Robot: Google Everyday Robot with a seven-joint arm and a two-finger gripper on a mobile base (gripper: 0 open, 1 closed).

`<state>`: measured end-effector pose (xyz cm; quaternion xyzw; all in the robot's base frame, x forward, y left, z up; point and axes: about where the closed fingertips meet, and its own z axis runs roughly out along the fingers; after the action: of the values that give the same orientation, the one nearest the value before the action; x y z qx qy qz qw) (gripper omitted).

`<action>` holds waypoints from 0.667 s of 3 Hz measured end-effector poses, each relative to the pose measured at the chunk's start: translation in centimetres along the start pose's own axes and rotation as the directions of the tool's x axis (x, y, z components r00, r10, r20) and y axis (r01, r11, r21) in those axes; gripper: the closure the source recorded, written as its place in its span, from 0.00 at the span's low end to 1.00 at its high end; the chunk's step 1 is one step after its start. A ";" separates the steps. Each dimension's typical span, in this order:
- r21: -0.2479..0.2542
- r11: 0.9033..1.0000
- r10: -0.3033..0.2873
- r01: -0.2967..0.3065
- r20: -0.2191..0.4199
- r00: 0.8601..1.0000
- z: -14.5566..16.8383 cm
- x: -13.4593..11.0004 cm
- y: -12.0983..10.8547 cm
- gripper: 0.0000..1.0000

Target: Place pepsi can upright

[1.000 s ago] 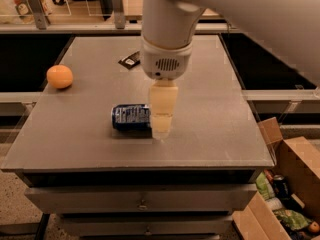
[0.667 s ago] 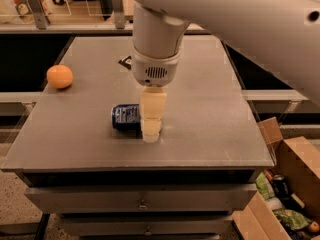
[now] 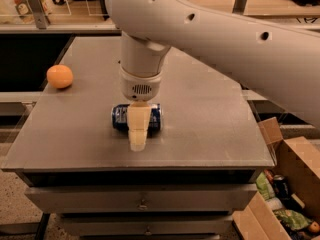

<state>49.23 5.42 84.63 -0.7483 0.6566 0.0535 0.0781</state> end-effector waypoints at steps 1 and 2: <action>-0.011 1.000 -0.012 0.012 -0.004 1.000 2.2 -0.2 -0.4 0.16; -0.032 0.999 -0.032 0.033 0.029 0.999 3.2 -0.5 -0.8 0.40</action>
Offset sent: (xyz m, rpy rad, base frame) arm 0.0125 0.0176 -0.0385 0.0666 0.0600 0.0727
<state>50.04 6.57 81.63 -0.7590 0.6424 0.0736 0.0762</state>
